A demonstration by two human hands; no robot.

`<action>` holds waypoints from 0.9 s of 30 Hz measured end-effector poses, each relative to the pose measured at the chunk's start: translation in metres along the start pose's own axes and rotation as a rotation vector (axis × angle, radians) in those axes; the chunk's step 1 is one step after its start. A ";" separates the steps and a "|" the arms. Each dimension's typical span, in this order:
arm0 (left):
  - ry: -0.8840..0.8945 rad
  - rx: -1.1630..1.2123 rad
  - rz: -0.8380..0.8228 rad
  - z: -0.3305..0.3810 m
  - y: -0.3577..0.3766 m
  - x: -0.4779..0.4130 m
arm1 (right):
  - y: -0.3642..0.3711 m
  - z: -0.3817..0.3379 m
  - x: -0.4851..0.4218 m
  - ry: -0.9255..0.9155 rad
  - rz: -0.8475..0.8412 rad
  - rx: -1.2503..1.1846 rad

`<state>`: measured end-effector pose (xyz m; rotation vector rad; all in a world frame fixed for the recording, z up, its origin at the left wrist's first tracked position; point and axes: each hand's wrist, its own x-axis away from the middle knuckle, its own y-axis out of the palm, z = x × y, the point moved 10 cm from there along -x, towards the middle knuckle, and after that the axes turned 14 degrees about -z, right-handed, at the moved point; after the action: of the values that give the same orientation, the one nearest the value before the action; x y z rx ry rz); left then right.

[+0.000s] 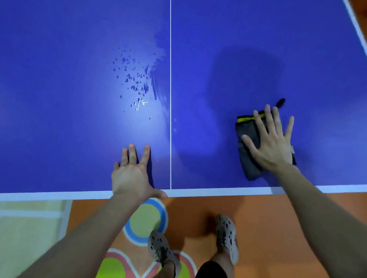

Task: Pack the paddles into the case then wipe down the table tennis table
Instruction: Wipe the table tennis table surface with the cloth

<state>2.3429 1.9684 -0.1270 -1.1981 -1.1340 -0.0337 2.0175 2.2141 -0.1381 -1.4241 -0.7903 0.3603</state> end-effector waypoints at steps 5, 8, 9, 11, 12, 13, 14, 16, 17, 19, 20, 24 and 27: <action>0.003 -0.021 0.030 0.002 -0.003 0.001 | 0.016 -0.068 0.007 0.203 0.062 -0.161; -0.007 -0.008 0.025 0.001 -0.006 0.003 | 0.013 -0.186 0.015 0.099 0.101 -0.208; -0.010 -0.007 0.019 0.001 -0.006 0.003 | 0.013 -0.225 0.016 0.007 0.083 -0.203; -0.004 -0.006 -0.001 0.002 -0.004 0.002 | 0.019 -0.270 0.020 -0.151 0.032 -0.168; -0.002 -0.022 -0.012 0.001 -0.004 0.001 | 0.021 -0.274 0.020 -0.219 0.023 -0.147; -0.001 -0.044 -0.021 0.000 -0.003 0.000 | 0.023 -0.266 0.020 -0.279 0.032 -0.128; 0.003 -0.065 -0.026 -0.001 -0.004 0.000 | 0.023 -0.248 0.020 -0.319 0.053 -0.106; 0.016 -0.095 -0.035 -0.002 -0.004 0.000 | 0.020 -0.178 0.022 -0.268 0.090 -0.079; 0.015 -0.106 -0.033 -0.002 -0.004 0.000 | 0.020 -0.127 0.024 -0.167 0.092 -0.080; 0.005 -0.125 -0.026 -0.001 -0.004 -0.002 | 0.019 -0.017 0.036 0.074 0.072 -0.115; 0.002 -0.134 -0.027 -0.001 -0.004 -0.003 | 0.020 0.031 0.047 0.179 0.062 -0.151; -0.017 -0.153 -0.026 -0.002 -0.005 -0.003 | 0.025 0.079 0.081 0.575 0.073 -0.324; -0.026 -0.163 -0.016 -0.004 -0.005 -0.004 | 0.026 -0.038 0.082 0.587 0.103 -0.350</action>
<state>2.3407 1.9609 -0.1263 -1.3370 -1.1806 -0.1249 2.1065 2.2437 -0.1399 -1.7818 -0.3049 -0.1330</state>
